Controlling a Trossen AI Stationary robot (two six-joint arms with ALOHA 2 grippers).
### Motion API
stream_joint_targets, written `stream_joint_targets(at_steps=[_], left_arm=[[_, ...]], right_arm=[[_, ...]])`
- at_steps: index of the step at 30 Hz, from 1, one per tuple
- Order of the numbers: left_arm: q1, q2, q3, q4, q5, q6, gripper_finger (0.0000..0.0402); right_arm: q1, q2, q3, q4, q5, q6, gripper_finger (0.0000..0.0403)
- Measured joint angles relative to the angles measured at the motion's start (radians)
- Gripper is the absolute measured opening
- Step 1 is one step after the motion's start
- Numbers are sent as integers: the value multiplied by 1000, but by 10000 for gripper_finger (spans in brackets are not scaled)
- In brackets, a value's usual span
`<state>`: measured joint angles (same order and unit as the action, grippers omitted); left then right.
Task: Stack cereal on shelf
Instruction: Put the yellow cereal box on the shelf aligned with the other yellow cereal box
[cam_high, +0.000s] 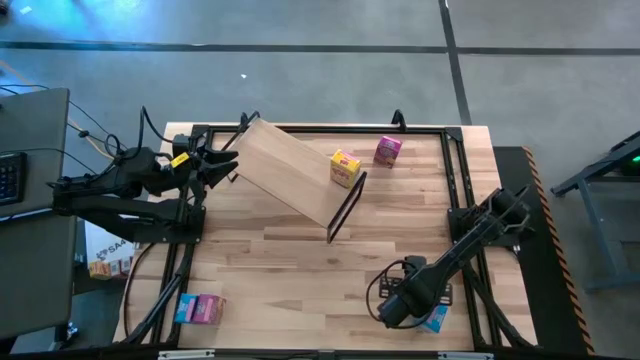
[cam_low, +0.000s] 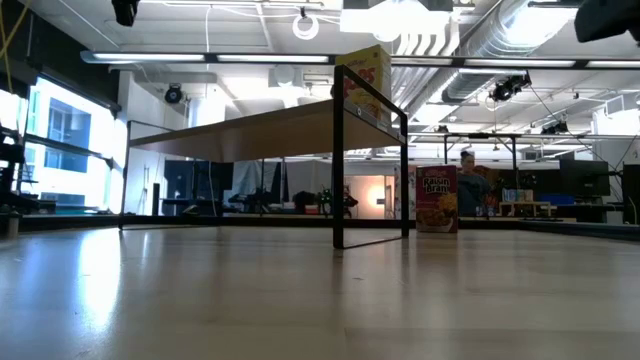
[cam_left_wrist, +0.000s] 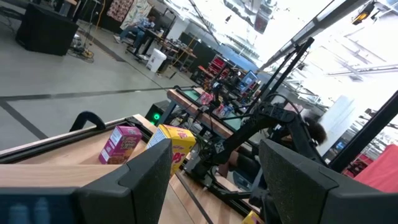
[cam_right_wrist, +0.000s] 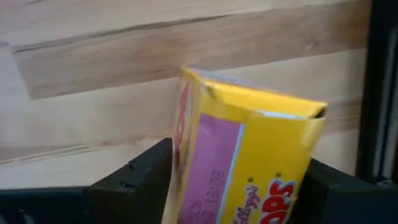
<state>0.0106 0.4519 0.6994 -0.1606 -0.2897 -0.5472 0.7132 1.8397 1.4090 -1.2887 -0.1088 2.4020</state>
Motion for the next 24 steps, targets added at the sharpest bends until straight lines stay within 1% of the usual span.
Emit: stream_joint_targets(at_steps=[7, 10, 13, 16, 18, 20, 22, 24], left_arm=[[0, 8, 0, 1, -1, -1, 234], [0, 19, 0, 2, -1, -1, 234], [0, 30, 0, 17, -2, -13, 234], [0, 46, 0, 60, -1, -26, 234], [0, 56, 0, 82, -1, -25, 234], [0, 66, 0, 101, -1, -25, 234], [0, 74, 0, 132, 0, -25, 234], [0, 83, 0, 162, 3, -26, 234]], right_arm=[[0, -17, 0, -7, -4, -44, 148], [4, -65, 0, -11, 30, -76, 119], [4, -138, 1, -33, 94, -129, 105], [4, -234, 1, -50, 192, -206, 103], [-1, -298, 2, -29, 267, -280, 104], [-12, -361, 2, 26, 349, -370, 105], [-37, -417, 2, 140, 429, -496, 105], [-78, -456, 2, 270, 487, -651, 106]])
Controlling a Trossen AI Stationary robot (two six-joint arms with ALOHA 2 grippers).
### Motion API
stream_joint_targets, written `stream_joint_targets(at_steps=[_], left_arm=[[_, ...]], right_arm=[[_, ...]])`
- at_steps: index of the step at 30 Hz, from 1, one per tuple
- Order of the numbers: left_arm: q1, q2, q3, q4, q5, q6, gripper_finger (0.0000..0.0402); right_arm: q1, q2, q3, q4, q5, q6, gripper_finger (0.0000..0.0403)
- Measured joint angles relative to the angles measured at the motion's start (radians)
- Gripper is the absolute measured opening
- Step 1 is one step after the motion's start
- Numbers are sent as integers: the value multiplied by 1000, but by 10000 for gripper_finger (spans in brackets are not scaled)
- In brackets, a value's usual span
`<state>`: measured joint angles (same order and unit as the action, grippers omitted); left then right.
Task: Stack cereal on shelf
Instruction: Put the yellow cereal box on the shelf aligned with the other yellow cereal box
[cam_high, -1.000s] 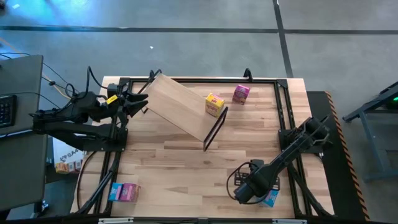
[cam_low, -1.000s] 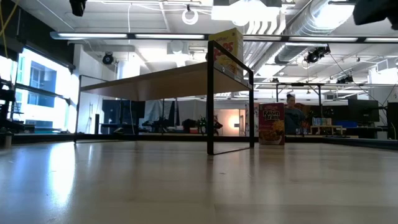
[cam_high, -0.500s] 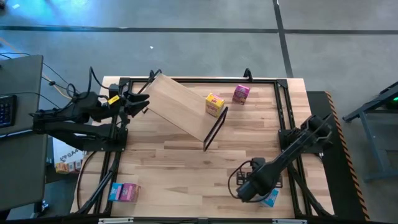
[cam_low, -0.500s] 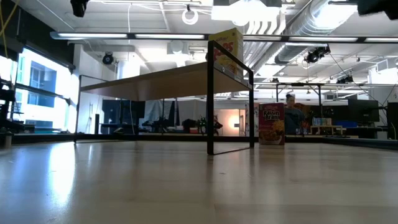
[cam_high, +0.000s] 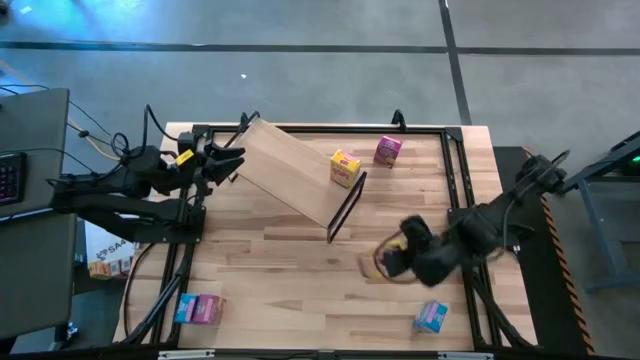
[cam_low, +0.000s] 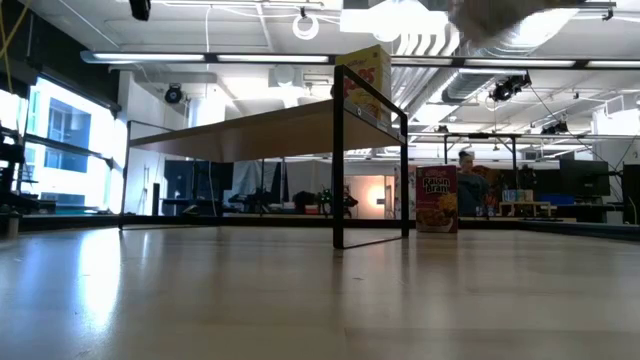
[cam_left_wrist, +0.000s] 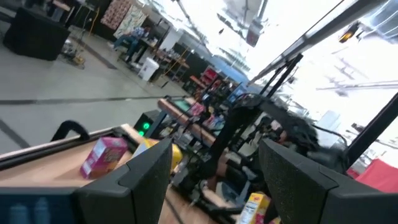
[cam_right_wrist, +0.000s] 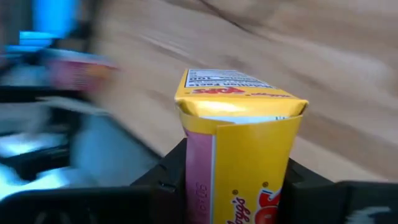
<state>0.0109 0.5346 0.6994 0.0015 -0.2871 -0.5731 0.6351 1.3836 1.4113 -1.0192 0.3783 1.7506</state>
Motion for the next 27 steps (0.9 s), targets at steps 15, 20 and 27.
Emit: stream_joint_targets(at_steps=[15, 20, 27], left_arm=[[0, 49, 0, 72, 23, 1, 234], [0, 61, 0, 71, 23, 1, 234], [0, 63, 0, 72, 23, 1, 234]], right_arm=[[-471, 186, 382, 85, -127, -978, 106], [-526, 353, 614, -154, -163, -1107, 106], [-532, 523, 825, -353, -143, -1207, 106]])
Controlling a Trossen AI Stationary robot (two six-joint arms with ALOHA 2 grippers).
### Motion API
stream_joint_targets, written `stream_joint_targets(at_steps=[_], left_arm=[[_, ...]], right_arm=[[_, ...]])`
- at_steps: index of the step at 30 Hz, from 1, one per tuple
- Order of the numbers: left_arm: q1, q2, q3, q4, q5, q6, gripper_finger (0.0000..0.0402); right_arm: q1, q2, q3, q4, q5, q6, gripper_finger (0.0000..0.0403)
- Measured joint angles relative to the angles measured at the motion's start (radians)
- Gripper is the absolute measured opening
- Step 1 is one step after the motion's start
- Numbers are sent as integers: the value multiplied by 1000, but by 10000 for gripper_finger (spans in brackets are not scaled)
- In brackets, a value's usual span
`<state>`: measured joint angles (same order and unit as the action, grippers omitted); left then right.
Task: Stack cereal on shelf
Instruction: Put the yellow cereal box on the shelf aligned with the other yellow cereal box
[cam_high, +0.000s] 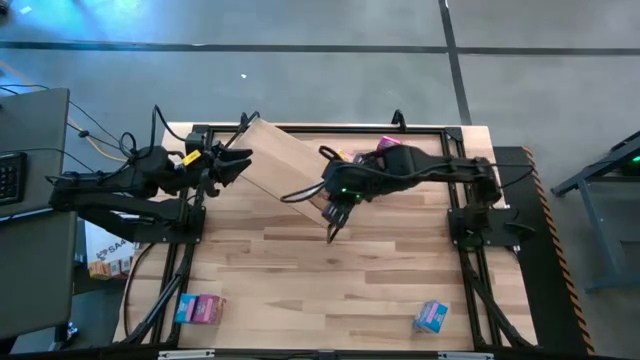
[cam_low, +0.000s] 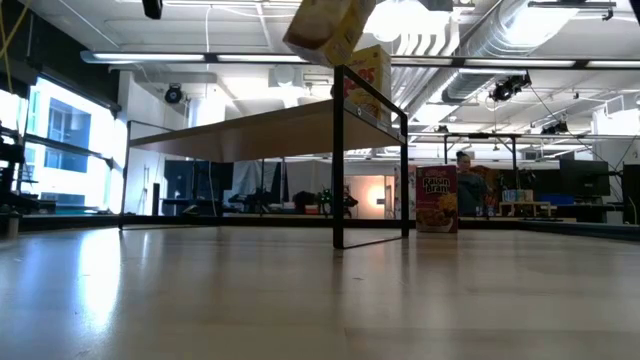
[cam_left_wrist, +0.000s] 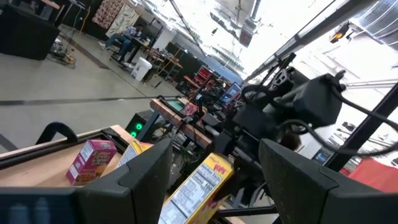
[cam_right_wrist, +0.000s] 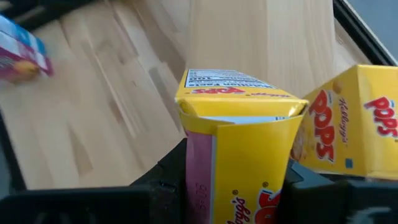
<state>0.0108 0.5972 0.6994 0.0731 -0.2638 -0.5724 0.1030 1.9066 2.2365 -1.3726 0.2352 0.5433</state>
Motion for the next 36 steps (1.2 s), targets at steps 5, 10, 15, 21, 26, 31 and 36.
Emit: stream_joint_targets(at_steps=[5, 10, 15, 21, 26, 31, 36], left_arm=[[0, 0, 0, 0, 0, 0, 234], [0, 0, 0, 0, 0, 0, 234], [0, 0, 0, 0, 0, 0, 234], [0, 0, 0, 0, 0, 0, 234], [0, 0, 0, -1, 22, 27, 234], [0, 0, 0, -1, 29, 34, 234], [0, 0, 0, -1, 29, 34, 234]], right_arm=[[-10, 39, 19, -86, -7, -2, 106], [-24, 38, 7, -105, -3, 3, 106], [-31, 38, 7, -113, -9, 9, 106], [-31, 38, 7, -112, -27, 16, 106], [-31, 38, 7, -120, -34, 17, 106], [-31, 38, 6, -123, -35, 33, 106], [-31, 38, 6, -125, -34, 56, 124]])
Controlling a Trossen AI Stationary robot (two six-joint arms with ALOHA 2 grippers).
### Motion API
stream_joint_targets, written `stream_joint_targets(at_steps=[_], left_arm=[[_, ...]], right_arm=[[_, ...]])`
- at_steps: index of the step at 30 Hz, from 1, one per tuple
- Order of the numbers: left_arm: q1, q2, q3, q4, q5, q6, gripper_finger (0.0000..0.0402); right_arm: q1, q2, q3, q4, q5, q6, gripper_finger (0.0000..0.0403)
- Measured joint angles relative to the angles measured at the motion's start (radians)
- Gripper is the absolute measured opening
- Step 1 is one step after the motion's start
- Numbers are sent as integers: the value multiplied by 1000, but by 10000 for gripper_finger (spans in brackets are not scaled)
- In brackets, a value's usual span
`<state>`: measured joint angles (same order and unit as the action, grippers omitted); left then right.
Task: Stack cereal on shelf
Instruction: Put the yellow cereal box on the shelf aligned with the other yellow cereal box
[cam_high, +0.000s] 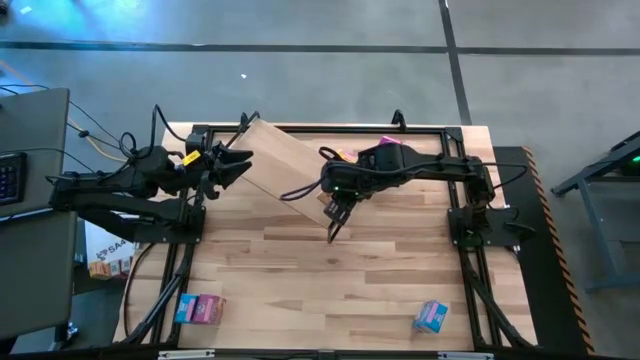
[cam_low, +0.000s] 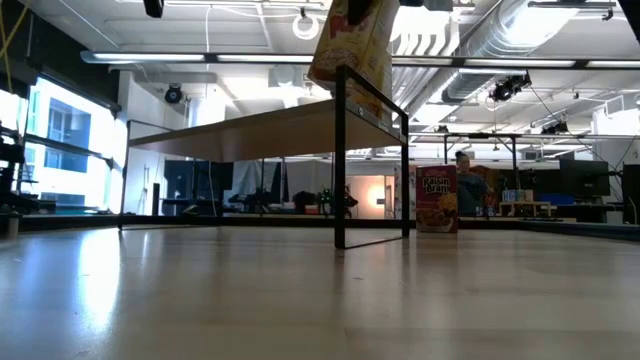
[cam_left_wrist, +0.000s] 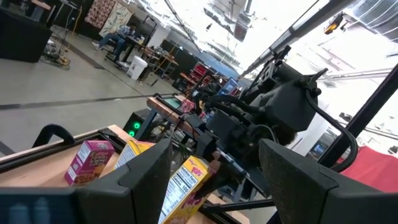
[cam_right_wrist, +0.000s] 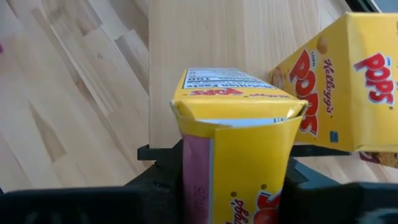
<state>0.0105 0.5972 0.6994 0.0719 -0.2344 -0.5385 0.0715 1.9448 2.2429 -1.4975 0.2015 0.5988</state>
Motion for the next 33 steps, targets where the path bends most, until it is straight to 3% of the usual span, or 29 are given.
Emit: stream_joint_targets(at_steps=[10, 33], left_arm=[[0, 0, 0, 0, 0, 0, 234], [0, 0, 0, 0, 0, 2, 234]], right_arm=[[0, 0, -1, -5, 26, 6, 191], [-17, 0, -1, 109, 78, -23, 195]])
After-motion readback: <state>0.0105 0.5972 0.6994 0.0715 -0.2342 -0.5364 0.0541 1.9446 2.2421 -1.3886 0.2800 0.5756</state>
